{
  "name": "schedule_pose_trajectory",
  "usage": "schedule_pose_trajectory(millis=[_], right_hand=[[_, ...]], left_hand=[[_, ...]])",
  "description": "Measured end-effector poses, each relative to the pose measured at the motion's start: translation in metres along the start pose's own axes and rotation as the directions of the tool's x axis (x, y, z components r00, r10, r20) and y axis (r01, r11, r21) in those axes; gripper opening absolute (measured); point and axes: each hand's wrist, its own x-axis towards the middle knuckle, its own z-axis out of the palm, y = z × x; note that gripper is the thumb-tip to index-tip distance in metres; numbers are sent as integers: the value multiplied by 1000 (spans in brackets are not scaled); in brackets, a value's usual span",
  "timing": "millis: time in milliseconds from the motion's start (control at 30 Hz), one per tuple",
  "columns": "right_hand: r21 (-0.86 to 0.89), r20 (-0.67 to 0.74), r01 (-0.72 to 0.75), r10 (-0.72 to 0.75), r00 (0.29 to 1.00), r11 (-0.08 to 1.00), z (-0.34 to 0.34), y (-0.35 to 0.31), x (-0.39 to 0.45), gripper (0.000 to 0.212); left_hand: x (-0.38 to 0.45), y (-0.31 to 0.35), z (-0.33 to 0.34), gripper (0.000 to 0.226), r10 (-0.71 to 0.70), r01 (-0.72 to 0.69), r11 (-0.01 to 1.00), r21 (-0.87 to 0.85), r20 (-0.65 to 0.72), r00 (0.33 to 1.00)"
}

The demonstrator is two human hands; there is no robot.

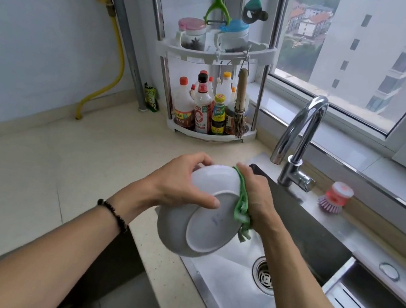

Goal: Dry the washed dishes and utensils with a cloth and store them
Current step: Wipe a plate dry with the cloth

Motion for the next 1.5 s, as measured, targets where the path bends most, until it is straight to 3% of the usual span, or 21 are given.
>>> schedule_pose_trajectory(millis=[67,200,267,300,367,433,567,600,667,733,833,900,1000,1067,1133,1200,1267,1333,1400,1433,1500], right_hand=[[-117,-2,103,-104,995,988,2,-9,0,84],[-253,-61,310,-335,940,916,23,-17,-15,51],[-335,-48,401,-440,897,853,39,-13,-27,48],[-297,-60,399,-434,899,867,41,-10,-28,48],[-91,-122,247,-257,959,965,35,-13,-22,48],[43,-126,86,-80,989,995,31,-20,-14,43],[-168,-20,256,-263,965,952,54,-14,-28,41],[-116,-22,259,-264,964,959,53,-13,-29,39],[132,-54,73,-66,996,989,44,-22,-24,37],[219,-89,-64,86,992,974,41,-23,-15,40],[-15,-110,138,-139,984,990,60,-18,-19,43],[75,-81,103,-97,992,992,66,-15,-22,51],[453,88,-211,193,977,866,49,-8,-13,64],[544,127,-320,300,945,776,38,1,-8,51],[528,77,-323,334,939,786,37,7,-9,38],[475,-49,-279,341,939,835,33,9,-7,30],[356,-151,-207,274,950,911,23,-1,-8,37],[56,-129,-77,84,988,995,16,-20,-11,42],[-324,-18,131,-145,989,937,21,-37,-13,43],[-427,37,222,-229,973,877,24,-42,-13,43],[-475,63,305,-314,947,826,31,-48,-16,41]], left_hand=[[3,6,4,52,23,-24,997,76,7,1000],[2,1,13,52,62,-54,997,54,-151,987],[1,1,20,57,65,-55,997,49,-224,972],[0,1,22,57,76,-62,996,67,-236,969],[-3,4,25,51,124,-96,987,129,-229,966],[-5,5,28,51,137,-99,981,169,-234,962],[-7,3,33,54,72,-18,985,172,-318,945],[-8,4,33,55,86,-25,980,199,-306,948],[-12,7,29,54,132,-63,965,255,-268,954],[-15,9,28,53,137,-65,963,260,-268,954],[-13,11,27,47,96,-9,966,258,-326,941],[-12,10,23,44,106,-9,954,301,-309,945],[-18,11,13,48,180,-110,960,256,-266,947],[-23,13,8,48,218,-166,966,200,-275,936],[-26,10,6,52,182,-153,981,123,-271,945],[-27,3,-2,58,75,-90,994,-67,-208,975],[-28,-6,-13,62,3,-23,984,-175,-114,993],[-28,-8,-16,54,-35,26,988,-152,-57,998],[-24,-7,-9,49,-62,58,993,-101,-39,997],[-22,-7,-4,51,-60,57,995,-82,-33,998],[-19,-9,2,54,-50,44,996,-72,-77,996]])
